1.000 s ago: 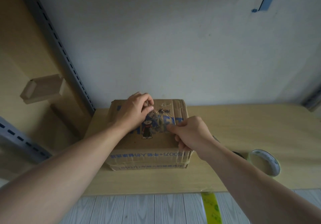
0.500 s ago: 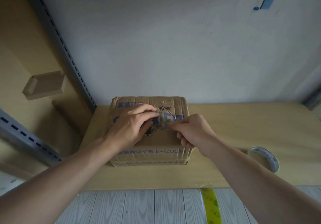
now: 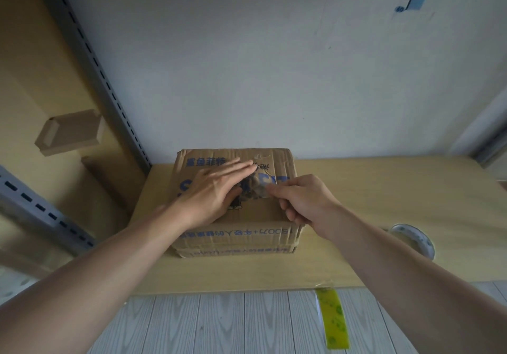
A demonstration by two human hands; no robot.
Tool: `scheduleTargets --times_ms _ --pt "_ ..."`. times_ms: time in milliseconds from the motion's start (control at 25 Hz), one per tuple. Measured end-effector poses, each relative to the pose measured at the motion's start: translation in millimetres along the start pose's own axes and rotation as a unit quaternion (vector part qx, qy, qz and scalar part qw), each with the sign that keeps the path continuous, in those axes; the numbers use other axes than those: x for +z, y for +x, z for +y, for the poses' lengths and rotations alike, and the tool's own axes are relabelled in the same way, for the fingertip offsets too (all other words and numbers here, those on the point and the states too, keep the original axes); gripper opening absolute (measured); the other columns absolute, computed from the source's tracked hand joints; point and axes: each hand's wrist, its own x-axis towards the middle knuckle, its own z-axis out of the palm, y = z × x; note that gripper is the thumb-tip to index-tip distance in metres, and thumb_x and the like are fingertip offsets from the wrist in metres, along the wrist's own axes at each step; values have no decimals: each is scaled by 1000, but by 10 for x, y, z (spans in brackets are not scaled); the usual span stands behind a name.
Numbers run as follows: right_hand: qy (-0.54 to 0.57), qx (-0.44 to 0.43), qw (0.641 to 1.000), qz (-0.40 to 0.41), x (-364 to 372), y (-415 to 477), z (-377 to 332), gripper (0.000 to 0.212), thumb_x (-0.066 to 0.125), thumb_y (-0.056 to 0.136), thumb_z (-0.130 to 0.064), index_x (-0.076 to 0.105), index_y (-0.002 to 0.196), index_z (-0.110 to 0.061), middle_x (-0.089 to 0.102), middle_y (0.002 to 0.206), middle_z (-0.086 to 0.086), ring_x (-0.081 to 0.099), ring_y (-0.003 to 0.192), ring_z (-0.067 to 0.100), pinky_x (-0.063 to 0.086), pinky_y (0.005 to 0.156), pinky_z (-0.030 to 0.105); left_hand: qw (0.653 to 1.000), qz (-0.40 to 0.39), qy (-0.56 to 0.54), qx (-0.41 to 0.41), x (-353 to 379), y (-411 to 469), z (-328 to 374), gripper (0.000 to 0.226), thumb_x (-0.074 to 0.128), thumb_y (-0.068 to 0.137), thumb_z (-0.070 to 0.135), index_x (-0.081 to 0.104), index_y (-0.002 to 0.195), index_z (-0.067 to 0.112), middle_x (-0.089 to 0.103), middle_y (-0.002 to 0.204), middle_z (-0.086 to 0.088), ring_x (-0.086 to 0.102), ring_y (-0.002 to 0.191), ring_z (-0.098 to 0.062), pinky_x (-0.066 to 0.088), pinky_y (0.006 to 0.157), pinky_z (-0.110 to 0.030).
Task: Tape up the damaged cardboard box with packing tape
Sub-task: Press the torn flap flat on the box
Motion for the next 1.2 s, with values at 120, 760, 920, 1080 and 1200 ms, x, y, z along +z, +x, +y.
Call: scheduleTargets --times_ms 120,760,920,1080,1200 --pt "-42 12 999 15 15 7 -16 32 76 87 -32 65 68 -8 54 43 -4 48 35 9 38 37 18 998 -59 37 -5 -16 -19 13 61 38 107 10 18 160 33 8 167 19 0 153 2 12 121 -39" --pt "-157 11 987 30 22 39 -51 33 75 84 -32 63 65 -8 54 37 -5 47 29 8 37 37 16 972 -187 142 11 -93 -71 219 106 37 88 81 -21 158 27 -36 160 18 -35 144 2 -13 124 -53" --pt "-176 15 984 28 21 71 -68 31 74 85 -29 63 66 -7 52 34 -5 47 27 6 36 35 15 973 -191 133 7 -94 -80 240 100 36 91 77 -17 159 26 -33 161 17 -35 144 3 -11 124 -54" --pt "-209 9 977 30 30 115 -81 33 74 84 -32 65 64 -8 55 37 -4 49 28 7 37 35 15 975 -178 134 22 -59 -143 252 90 27 95 74 -14 160 26 -30 163 17 -33 145 4 -8 125 -54" --pt "-294 -12 955 34 -5 126 -78 45 72 83 -45 63 55 -11 57 37 -3 50 28 4 38 37 15 975 -175 138 24 -35 -196 302 84 17 95 69 -14 160 26 -28 163 18 -33 144 6 -7 126 -51"
